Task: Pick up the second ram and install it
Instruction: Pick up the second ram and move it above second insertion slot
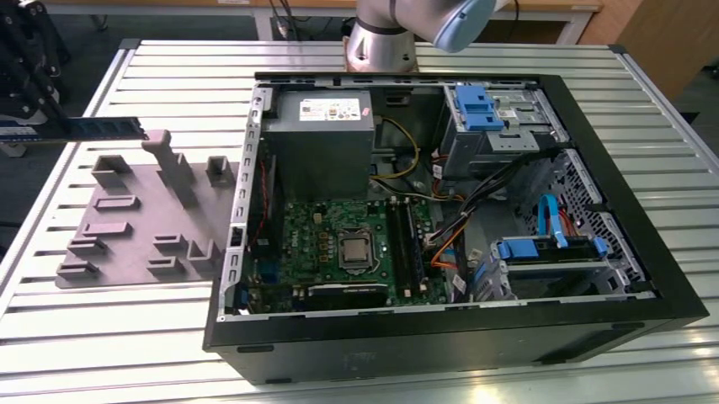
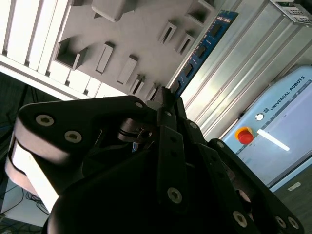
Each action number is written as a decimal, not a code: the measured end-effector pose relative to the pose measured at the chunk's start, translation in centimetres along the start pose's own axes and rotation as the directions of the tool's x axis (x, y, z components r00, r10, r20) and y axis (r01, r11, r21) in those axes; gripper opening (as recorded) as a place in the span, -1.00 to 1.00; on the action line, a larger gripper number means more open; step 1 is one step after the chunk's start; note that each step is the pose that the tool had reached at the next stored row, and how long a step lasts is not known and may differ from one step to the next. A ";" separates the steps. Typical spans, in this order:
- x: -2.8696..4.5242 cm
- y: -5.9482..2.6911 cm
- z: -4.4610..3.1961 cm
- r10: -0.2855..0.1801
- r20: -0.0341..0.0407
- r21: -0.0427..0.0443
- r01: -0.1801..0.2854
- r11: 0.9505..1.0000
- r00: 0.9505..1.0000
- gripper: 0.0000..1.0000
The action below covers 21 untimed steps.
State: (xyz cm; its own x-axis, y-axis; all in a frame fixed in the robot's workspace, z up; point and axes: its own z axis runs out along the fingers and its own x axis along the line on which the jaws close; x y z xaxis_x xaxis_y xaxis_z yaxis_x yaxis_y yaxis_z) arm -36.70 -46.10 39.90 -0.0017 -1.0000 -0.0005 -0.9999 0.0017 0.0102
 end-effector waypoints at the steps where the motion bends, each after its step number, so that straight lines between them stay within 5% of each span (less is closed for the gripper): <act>1: 0.00 -0.09 0.00 0.000 0.000 0.000 0.000 1.000 1.000 -0.72; 21: -0.01 -2.02 -0.02 0.000 0.000 0.000 0.000 1.000 1.000 -0.72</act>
State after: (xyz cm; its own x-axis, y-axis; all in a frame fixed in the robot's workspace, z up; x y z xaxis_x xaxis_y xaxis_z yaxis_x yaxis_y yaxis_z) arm -34.68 -46.10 39.91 -0.0017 -1.0000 -0.0005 -0.9999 0.0017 0.0103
